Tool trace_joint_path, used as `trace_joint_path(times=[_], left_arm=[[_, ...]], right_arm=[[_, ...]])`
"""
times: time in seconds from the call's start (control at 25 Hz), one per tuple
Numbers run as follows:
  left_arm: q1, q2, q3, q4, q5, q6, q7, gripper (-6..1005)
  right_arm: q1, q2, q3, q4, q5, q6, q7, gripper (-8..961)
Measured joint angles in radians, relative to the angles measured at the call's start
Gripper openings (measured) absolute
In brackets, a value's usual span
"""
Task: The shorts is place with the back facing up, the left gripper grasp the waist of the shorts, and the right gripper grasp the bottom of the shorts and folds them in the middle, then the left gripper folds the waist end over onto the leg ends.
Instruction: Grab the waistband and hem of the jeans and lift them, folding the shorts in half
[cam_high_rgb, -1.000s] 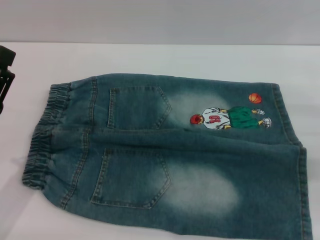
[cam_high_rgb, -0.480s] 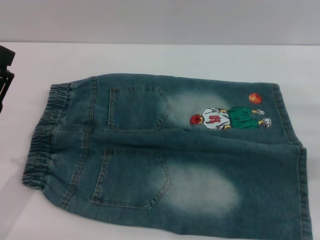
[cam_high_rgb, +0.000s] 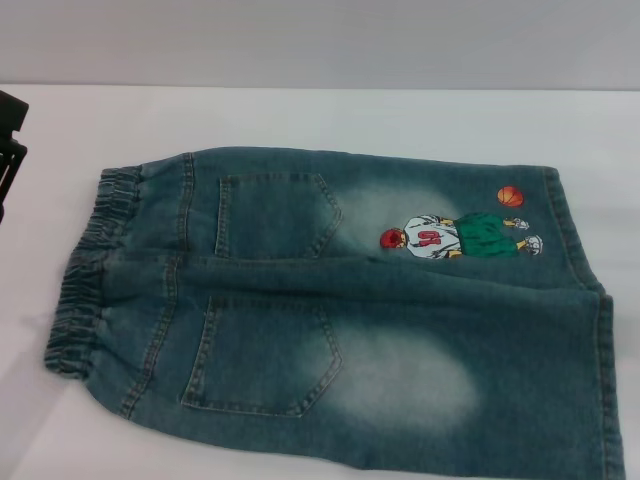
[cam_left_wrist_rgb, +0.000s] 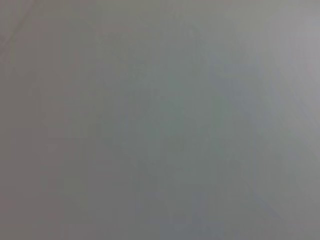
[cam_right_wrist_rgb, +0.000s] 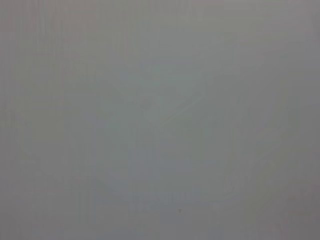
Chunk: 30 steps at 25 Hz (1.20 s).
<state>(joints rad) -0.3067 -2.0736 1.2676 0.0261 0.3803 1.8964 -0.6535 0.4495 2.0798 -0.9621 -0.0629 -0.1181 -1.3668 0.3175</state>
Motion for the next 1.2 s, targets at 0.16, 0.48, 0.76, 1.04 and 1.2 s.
trace_joint_path(times=[0.16,0.48,0.76,1.04,1.2], left_arm=[[0.000,0.000,0.000,0.001,0.000,-0.002,0.000,757],[0.000,0.001,-0.001,0.001,0.000,0.000,0.000,757],[0.003,0.002,-0.001,0.000,0.000,0.001,0.000,757],[0.003,0.002,-0.002,0.000,0.000,0.001,0.000,756],[0.003,0.002,-0.002,0.000,0.000,0.001,0.000,756]], right_arm=[[0.000,0.000,0.000,0.000,0.000,0.000,0.000,554],[0.000,0.000,0.000,0.002,0.000,0.000,0.000,553],[0.000,0.000,0.000,0.002,0.000,0.000,0.000,553],[0.000,0.000,0.000,0.002,0.000,0.000,0.000,553],[0.000,0.000,0.000,0.002,0.000,0.000,0.000,552]])
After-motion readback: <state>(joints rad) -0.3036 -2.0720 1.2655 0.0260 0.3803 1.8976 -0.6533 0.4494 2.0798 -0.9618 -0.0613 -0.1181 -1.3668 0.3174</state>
